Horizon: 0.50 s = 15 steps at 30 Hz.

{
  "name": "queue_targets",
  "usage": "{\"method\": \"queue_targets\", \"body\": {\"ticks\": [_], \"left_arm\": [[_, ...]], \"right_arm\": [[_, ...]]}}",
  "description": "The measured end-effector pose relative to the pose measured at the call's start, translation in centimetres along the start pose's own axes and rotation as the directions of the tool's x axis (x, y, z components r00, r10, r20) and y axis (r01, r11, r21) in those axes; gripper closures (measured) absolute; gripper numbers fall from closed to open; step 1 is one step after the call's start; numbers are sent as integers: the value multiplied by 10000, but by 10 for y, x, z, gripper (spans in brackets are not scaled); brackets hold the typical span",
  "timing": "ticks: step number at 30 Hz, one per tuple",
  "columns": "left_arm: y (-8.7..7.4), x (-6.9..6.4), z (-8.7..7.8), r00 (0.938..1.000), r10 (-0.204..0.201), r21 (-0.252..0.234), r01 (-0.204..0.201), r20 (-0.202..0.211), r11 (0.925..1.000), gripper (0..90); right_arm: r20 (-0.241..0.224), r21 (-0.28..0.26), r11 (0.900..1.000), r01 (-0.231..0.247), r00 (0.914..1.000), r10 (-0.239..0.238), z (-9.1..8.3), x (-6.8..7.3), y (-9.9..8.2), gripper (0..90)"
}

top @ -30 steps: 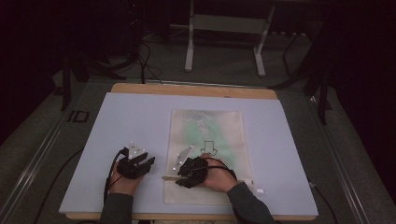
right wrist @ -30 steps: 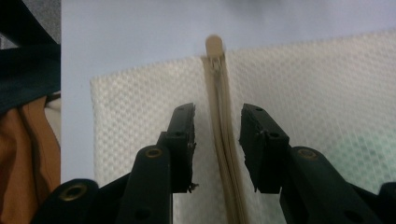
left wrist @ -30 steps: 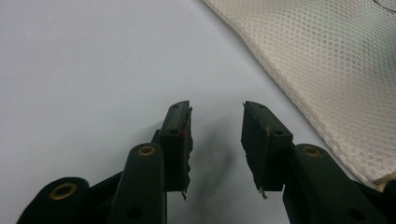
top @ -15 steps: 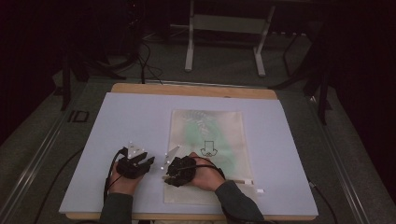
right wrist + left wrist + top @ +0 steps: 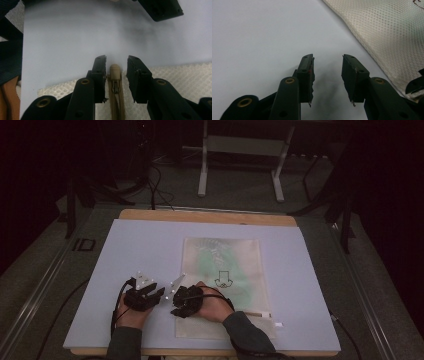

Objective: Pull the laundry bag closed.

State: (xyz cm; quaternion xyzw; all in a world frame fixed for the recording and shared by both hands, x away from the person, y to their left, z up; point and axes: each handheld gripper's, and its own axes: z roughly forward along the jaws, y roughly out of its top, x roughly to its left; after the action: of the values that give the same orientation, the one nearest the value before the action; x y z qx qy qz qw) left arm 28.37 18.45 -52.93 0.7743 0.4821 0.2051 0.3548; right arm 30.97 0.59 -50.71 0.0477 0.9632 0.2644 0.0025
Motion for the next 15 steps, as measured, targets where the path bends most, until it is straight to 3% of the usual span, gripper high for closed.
{"method": "queue_targets", "body": {"ticks": [9, 15], "left_arm": [[0, 0, 0, 10000, 7, 0, -7, 18, 10000, 608], [0, -1, -1, 10000, 19, -9, -19, 41, 10000, 608]], "right_arm": [[349, 257, 9989, 388, 9986, -396, 1, 4, 5, 806], [364, -110, 9984, 562, 9978, -557, -8, 6, 4, 810]]}}
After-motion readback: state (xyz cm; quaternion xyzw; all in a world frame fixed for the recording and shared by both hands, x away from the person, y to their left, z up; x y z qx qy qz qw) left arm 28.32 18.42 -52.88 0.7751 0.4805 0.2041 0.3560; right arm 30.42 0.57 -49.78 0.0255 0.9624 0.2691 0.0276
